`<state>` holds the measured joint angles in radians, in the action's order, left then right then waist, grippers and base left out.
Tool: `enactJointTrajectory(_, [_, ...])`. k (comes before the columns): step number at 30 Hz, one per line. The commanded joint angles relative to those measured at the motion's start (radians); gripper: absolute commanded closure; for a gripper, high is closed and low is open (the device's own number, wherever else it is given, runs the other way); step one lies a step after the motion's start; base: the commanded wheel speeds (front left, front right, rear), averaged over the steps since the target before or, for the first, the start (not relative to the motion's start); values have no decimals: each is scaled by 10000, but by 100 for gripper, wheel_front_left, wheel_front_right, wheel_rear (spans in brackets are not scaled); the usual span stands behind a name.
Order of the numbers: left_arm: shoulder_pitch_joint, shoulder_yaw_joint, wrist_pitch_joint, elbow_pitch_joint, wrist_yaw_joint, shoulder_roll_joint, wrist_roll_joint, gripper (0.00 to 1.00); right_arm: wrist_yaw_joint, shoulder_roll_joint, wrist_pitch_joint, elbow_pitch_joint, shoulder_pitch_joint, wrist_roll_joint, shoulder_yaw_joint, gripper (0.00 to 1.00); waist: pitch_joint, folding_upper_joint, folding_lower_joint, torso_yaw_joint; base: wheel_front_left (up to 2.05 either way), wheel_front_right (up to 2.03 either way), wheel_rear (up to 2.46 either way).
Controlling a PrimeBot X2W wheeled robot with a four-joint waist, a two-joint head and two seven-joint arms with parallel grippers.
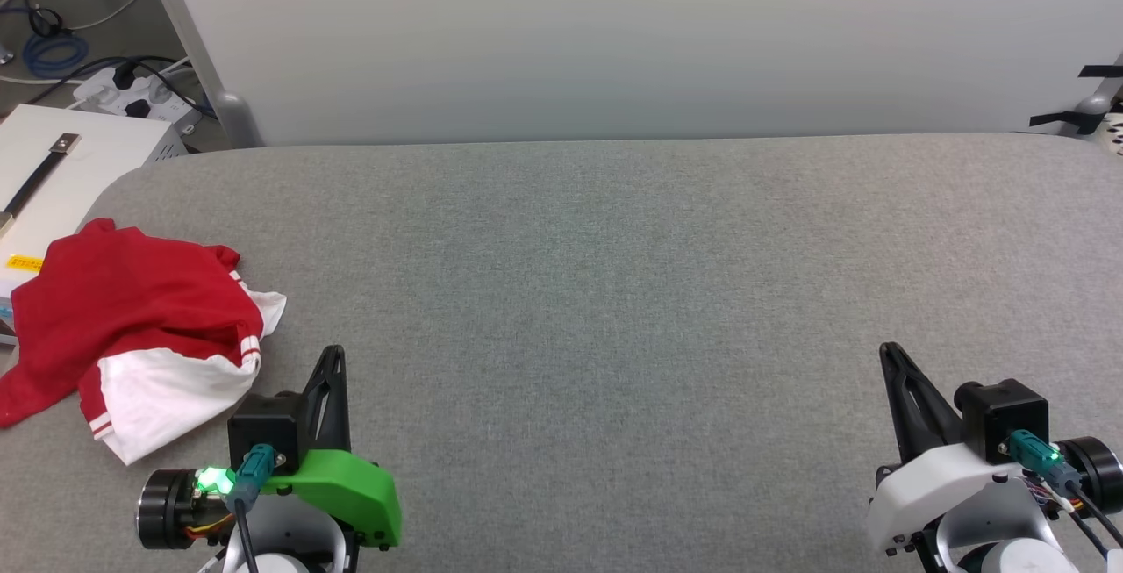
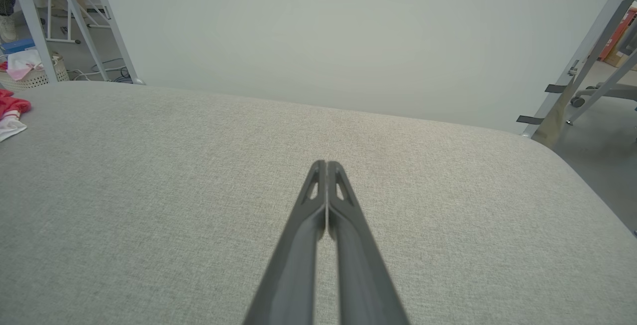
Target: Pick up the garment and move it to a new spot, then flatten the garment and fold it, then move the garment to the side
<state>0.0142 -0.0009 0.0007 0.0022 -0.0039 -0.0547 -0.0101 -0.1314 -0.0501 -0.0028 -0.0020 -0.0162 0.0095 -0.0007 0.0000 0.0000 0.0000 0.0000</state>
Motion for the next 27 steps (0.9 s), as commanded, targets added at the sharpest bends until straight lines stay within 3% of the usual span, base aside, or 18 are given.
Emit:
enactJointTrajectory(1, [-142, 9, -7, -22, 39, 45, 101, 100, 7, -1, 28, 20, 162, -95, 7, 100, 0, 0, 0, 0, 0, 0, 0])
enactJointTrajectory(9, [-142, 9, -7, -22, 39, 45, 101, 100, 7, -1, 28, 20, 162, -95, 7, 100, 0, 0, 0, 0, 0, 0, 0])
enactJointTrajectory(10, [2, 0, -2, 0, 1, -2, -2, 0, 0, 0, -2, -2, -2, 6, -1, 0, 0, 0, 0, 0, 0, 0, 0])
enactJointTrajectory(27, [-35, -101, -294, -92, 271, 3, -64, 0, 1, 0, -290, -129, 11, 150, -177, 0, 43, 0, 0, 12, 0, 0, 0])
